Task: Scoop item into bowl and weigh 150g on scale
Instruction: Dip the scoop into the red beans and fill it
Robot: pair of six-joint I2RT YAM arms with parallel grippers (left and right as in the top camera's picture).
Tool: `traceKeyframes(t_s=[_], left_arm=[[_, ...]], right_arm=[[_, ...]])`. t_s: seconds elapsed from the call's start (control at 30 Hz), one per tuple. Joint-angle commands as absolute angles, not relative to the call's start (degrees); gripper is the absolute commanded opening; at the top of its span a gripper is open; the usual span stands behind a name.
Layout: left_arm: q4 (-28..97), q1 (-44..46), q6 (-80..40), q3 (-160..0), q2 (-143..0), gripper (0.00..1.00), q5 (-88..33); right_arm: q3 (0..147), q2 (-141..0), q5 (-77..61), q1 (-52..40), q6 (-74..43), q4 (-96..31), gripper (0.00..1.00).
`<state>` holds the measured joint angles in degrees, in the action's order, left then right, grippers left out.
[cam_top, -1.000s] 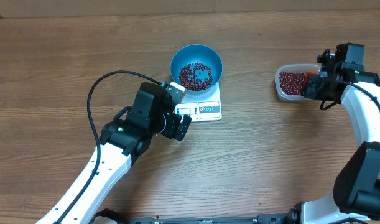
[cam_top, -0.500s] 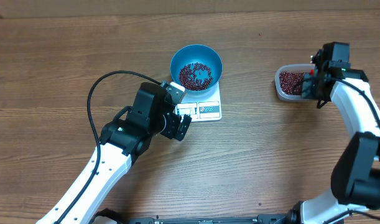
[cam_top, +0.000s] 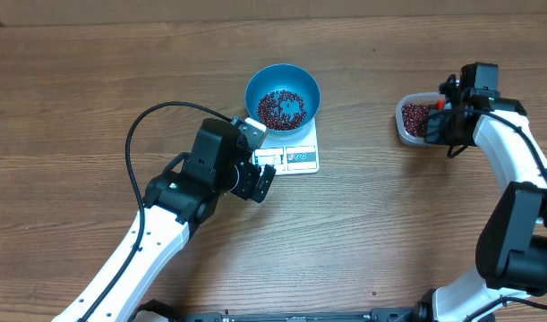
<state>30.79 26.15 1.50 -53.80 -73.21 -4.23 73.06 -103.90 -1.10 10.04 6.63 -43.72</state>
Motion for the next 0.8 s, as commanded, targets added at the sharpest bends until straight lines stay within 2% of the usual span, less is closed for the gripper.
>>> traceKeyframes(t_s=[0.0,0.43,0.77], left_arm=[[30.6,25.9,1.7,-53.6,-73.5,1.00,-3.9],[30.6,25.9,1.7,-53.6,-73.5,1.00,-3.9],[30.6,25.9,1.7,-53.6,-73.5,1.00,-3.9]], right_arm=[[72.8,-105.6,-9.3,10.8,7.5,-45.3,0.04],[72.8,-105.6,-25.5,18.0,7.6,-45.6,0.04],[72.7,-106.0,-25.1,17.6,8.9,-47.3,0.04]])
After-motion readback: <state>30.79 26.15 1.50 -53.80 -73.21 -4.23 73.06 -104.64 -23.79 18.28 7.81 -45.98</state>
